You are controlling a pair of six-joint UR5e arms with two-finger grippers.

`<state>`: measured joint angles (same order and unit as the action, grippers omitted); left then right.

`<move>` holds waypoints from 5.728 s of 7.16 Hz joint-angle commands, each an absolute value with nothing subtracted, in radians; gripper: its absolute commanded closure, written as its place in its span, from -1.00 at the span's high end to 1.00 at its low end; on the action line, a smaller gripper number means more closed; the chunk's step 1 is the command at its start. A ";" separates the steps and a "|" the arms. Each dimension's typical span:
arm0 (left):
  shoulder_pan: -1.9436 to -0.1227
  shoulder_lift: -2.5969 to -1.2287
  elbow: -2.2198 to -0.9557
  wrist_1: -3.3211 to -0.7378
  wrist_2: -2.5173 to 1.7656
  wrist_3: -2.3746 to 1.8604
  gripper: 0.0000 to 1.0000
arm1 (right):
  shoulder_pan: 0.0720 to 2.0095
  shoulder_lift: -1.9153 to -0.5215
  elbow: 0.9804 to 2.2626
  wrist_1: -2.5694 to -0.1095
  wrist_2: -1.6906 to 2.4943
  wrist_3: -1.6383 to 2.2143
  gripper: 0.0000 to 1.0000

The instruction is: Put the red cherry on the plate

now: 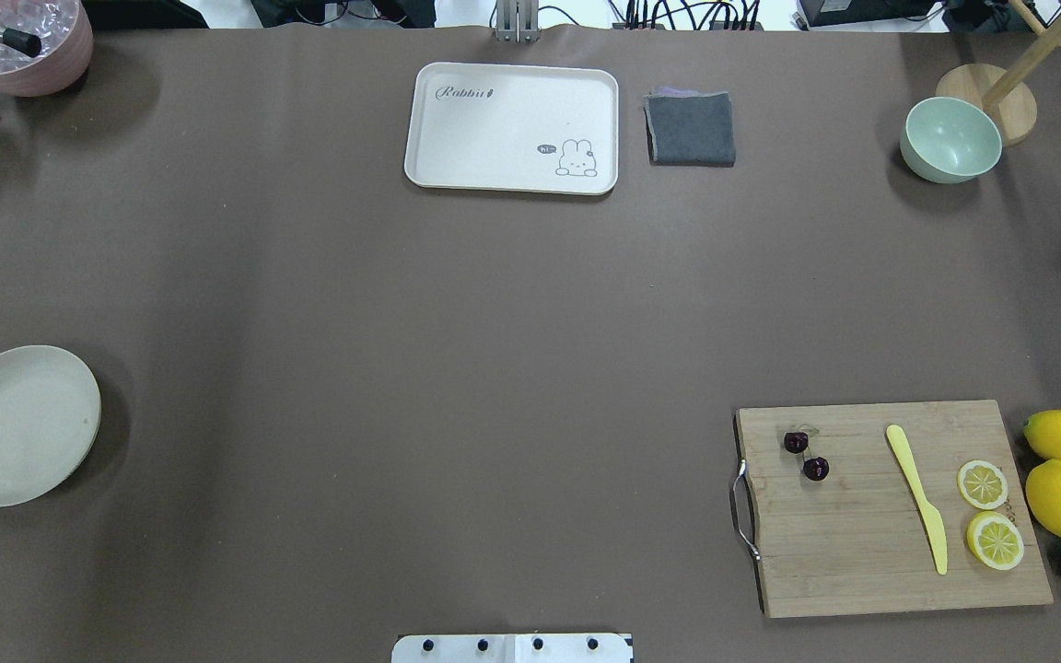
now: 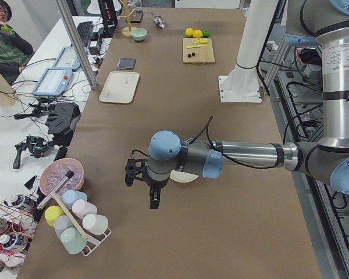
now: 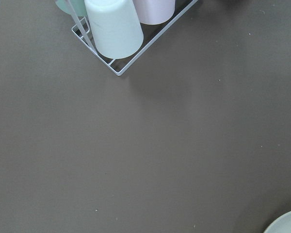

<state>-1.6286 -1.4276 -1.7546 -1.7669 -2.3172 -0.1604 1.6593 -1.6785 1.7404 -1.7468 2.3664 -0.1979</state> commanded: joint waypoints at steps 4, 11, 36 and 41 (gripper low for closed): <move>-1.626 -1.408 -1.750 -1.813 -2.318 -0.163 0.96 | 1.666 -1.694 1.764 -1.746 2.367 -0.198 1.00; -1.621 -1.408 -1.744 -1.833 -2.318 -0.155 0.96 | 1.667 -1.697 1.767 -1.746 2.367 -0.205 1.00; -1.052 -1.376 -1.350 -2.829 -2.388 -0.781 0.43 | 1.692 -1.738 1.856 -1.746 2.367 -0.196 1.00; -1.052 -1.391 -1.338 -2.826 -2.390 -0.784 -1.00 | 1.697 -1.738 1.862 -1.746 2.373 -0.199 1.00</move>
